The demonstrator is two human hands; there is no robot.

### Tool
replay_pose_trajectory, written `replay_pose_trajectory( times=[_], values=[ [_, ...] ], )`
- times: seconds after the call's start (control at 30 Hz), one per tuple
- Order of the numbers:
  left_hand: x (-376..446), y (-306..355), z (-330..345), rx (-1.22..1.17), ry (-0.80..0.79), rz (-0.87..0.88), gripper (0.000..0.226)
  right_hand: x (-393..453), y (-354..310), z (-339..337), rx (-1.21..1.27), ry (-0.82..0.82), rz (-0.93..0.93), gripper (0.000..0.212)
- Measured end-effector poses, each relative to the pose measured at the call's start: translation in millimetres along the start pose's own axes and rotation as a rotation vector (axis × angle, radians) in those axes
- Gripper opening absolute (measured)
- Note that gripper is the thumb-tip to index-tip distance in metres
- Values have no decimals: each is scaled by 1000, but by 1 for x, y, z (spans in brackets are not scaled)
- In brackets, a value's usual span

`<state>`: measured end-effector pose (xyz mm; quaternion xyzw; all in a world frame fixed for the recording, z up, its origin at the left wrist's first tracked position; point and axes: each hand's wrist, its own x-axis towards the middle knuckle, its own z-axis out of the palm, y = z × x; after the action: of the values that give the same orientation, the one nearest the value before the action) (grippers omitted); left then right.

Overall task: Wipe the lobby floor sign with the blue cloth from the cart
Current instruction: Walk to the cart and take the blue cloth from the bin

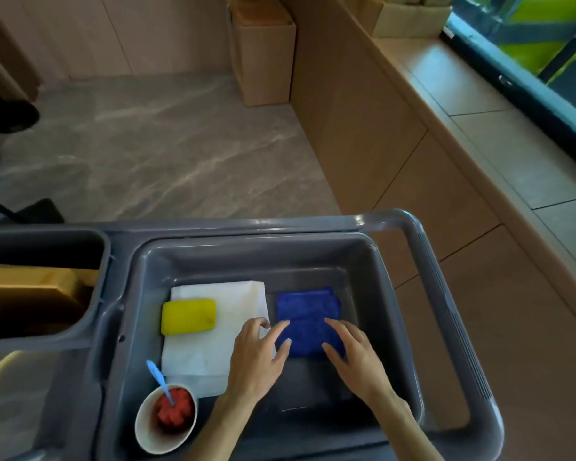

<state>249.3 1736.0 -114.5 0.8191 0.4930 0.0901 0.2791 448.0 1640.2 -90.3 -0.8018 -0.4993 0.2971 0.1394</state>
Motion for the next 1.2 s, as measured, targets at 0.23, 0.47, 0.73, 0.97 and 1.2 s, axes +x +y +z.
replay_pose_trajectory(
  times=[0.23, 0.47, 0.73, 0.97, 1.2],
  values=[
    [26, -1, 42, 3, -6, -118, 37, 51, 24, 26, 127, -68, 50, 42],
    [41, -10, 60, 72, 83, -107, 36, 73, 43, 44, 170, 16, 87, 36],
    [49, -21, 54, 103, 68, -73, 38, 73, 51, 44, 179, 62, 154, 41],
    [53, -27, 55, 112, 91, -66, 35, 76, 51, 43, 261, 98, 201, 38],
    [51, -28, 62, 140, 132, -94, 33, 85, 50, 44, 290, 106, 222, 27]
  ],
)
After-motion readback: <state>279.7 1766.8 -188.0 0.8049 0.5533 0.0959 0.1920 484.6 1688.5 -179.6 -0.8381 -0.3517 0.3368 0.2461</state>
